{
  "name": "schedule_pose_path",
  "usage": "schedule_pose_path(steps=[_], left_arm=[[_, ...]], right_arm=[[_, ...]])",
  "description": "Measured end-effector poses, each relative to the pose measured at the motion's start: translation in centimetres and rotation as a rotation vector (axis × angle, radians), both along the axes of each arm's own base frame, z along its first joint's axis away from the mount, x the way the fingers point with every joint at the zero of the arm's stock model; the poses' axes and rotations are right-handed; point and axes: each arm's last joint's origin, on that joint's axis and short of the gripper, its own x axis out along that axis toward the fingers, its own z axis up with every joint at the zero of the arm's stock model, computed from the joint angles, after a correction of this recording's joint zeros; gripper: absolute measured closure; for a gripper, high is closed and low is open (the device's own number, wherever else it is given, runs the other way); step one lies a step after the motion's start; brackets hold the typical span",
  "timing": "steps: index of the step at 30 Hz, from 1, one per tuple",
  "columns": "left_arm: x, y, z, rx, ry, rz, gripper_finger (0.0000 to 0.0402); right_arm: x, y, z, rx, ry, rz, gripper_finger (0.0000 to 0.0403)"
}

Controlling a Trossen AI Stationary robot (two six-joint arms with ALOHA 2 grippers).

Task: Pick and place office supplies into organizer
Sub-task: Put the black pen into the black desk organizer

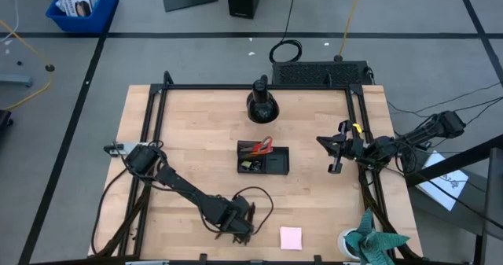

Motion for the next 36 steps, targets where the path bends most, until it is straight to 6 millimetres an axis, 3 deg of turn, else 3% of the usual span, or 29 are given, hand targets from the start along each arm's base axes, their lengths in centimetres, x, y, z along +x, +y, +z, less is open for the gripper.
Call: schedule_pose_path(steps=[4, 12, 19, 26, 31, 36], left_arm=[[0.0, 0.1, 0.0, 0.024, -0.005, -0.015, 0.0390], [0.0, 0.3, 0.2, 0.105, -0.051, -0.062, 0.0381], [-0.3, 1.4, 1.6, 0.317, -0.135, -0.068, 0.0390], [-1.1, 2.7, 5.5, 0.534, -0.244, -0.112, 0.0389], [-1.0, 3.3, 9.8, 0.817, -0.465, -0.196, 0.0389], [-0.7, 4.5, 13.3, 0.922, -0.517, -0.322, 0.0380]], right_arm=[[0.0, 0.0, 0.0, 0.000, 0.000, 0.000, 0.0394], [0.0, 0.0, 0.0, 0.000, 0.000, 0.000, 0.0394], [0.0, 0.0, 0.0, 0.000, 0.000, 0.000, 0.0394], [0.0, 0.0, 0.0, 0.003, 0.000, 0.001, 0.0394], [0.0, 0.0, 0.0, 0.002, 0.000, 0.001, 0.0394], [0.0, 0.0, 0.0, 0.001, 0.000, 0.001, 0.0394]])
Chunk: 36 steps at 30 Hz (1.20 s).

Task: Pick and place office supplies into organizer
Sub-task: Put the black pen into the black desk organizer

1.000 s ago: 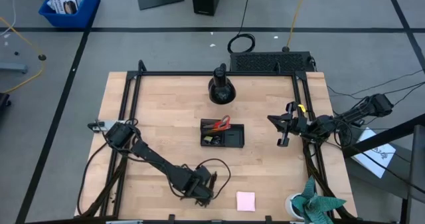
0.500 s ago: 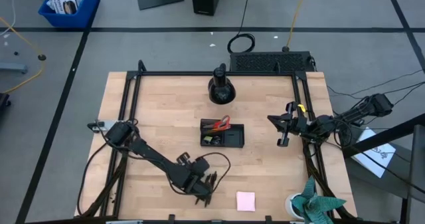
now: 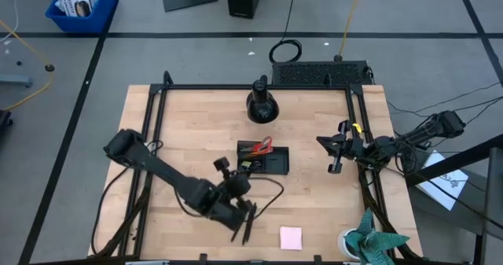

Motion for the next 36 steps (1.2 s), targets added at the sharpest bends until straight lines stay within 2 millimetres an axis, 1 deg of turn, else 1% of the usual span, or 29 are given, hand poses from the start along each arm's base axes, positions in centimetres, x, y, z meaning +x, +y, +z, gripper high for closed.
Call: schedule_pose_path(steps=[4, 7, 9, 11, 12, 14, 16, 18, 20, 22, 23, 27, 32, 36], left_arm=[[-0.2, 2.7, 2.5, 0.029, 0.005, 0.015, 0.0394], [-0.6, 5.2, 4.3, 0.049, -0.004, 0.038, 0.0393], [-0.7, 6.9, 4.8, 0.063, -0.009, 0.053, 0.0385], [-0.7, 8.4, 4.9, 0.051, -0.029, 0.025, 0.0377], [-0.6, 9.1, 4.5, 0.037, -0.034, -0.013, 0.0376], [-0.1, 10.5, 3.8, -0.008, -0.103, -0.115, 0.0376], [0.0, 11.6, 2.4, -0.039, -0.172, -0.231, 0.0381], [0.3, 12.5, 1.2, -0.049, -0.272, -0.322, 0.0387], [0.1, 13.4, 0.0, -0.055, -0.334, -0.387, 0.0393], [0.2, 14.2, -0.5, -0.081, -0.411, -0.455, 0.0394], [0.2, 14.6, -0.8, -0.095, -0.434, -0.468, 0.0393], [-0.4, 16.0, -3.1, -0.129, -0.382, -0.428, 0.0386], [-0.9, 16.6, -4.1, -0.156, -0.393, -0.426, 0.0384], [-1.1, 17.0, -6.0, -0.170, -0.370, -0.420, 0.0384]], right_arm=[[0.0, 0.0, 0.0, 0.000, 0.000, 0.000, 0.0394], [0.0, 0.0, 0.0, -0.001, 0.001, 0.000, 0.0394], [0.0, 0.0, 0.0, -0.001, 0.000, 0.000, 0.0394], [0.0, 0.0, 0.0, -0.001, 0.000, 0.000, 0.0394], [0.0, 0.0, 0.0, -0.001, 0.000, 0.000, 0.0394], [0.0, 0.0, 0.0, -0.001, 0.000, 0.000, 0.0394], [0.0, 0.0, 0.0, -0.002, 0.000, -0.001, 0.0394], [0.0, 0.0, 0.0, -0.006, 0.002, -0.002, 0.0394], [0.0, 0.0, 0.0, -0.008, 0.003, -0.002, 0.0394], [0.0, 0.0, -0.1, -0.014, 0.009, -0.004, 0.0394], [0.0, 0.0, 0.0, -0.018, 0.008, -0.005, 0.0394], [0.0, 0.0, 0.0, -0.032, 0.006, -0.011, 0.0394], [-0.1, 0.0, 0.2, -0.028, -0.013, -0.013, 0.0394], [-0.1, 0.0, 0.3, -0.026, -0.019, -0.013, 0.0394]])
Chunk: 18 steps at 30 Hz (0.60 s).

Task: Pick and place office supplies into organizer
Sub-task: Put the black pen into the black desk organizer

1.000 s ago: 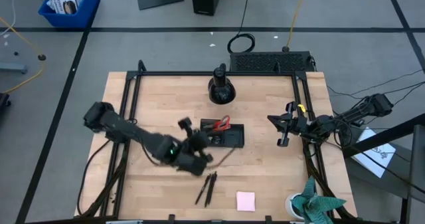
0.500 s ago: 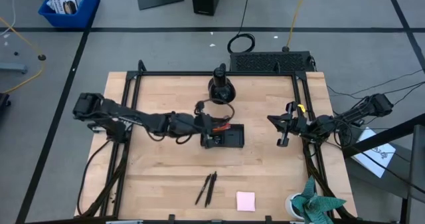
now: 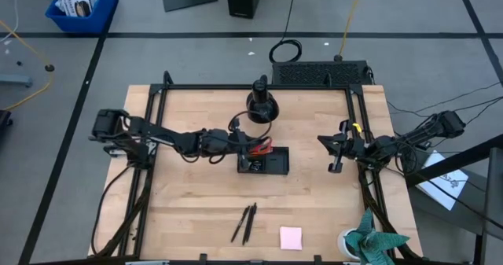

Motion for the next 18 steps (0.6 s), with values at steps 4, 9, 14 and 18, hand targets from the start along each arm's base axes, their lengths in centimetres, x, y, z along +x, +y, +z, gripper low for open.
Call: schedule_pose_path(steps=[4, 9, 14, 18], left_arm=[[0.0, 0.1, -1.4, -0.012, -0.004, 0.003, 0.0383], [0.4, 0.4, -3.1, -0.021, 0.032, 0.005, 0.0383], [0.7, 0.7, -3.9, -0.028, 0.043, 0.016, 0.0383], [0.7, 0.8, -4.0, -0.031, 0.052, 0.018, 0.0382]], right_arm=[[0.0, 0.0, 0.0, 0.000, 0.002, 0.000, 0.0394], [0.0, 0.0, 0.0, 0.001, 0.000, 0.000, 0.0394], [0.0, 0.0, 0.0, 0.002, 0.000, 0.000, 0.0394], [0.0, 0.0, 0.0, 0.001, 0.000, 0.000, 0.0394]])
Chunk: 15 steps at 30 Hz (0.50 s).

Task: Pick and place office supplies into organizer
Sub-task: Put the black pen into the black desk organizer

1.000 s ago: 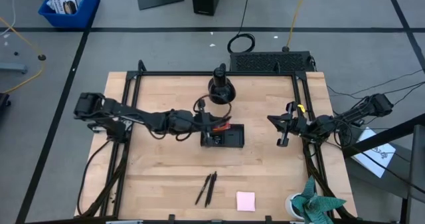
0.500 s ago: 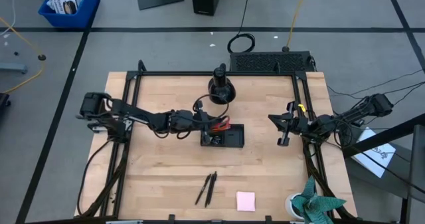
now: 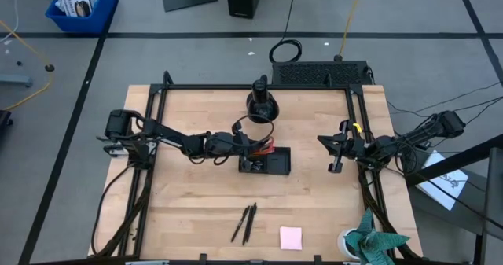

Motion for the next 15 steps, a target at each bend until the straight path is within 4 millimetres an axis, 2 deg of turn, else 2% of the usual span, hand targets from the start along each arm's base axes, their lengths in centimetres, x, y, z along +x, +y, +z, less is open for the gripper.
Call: schedule_pose_path(steps=[5, 15], left_arm=[[0.00, 0.00, 0.00, -0.022, -0.006, 0.008, 0.0365], [-0.04, 0.00, 0.24, -0.037, -0.017, 0.013, 0.0285]], right_arm=[[0.00, 0.00, 0.00, -0.006, 0.002, -0.002, 0.0394], [0.00, 0.00, 0.00, -0.009, 0.003, -0.003, 0.0394]])
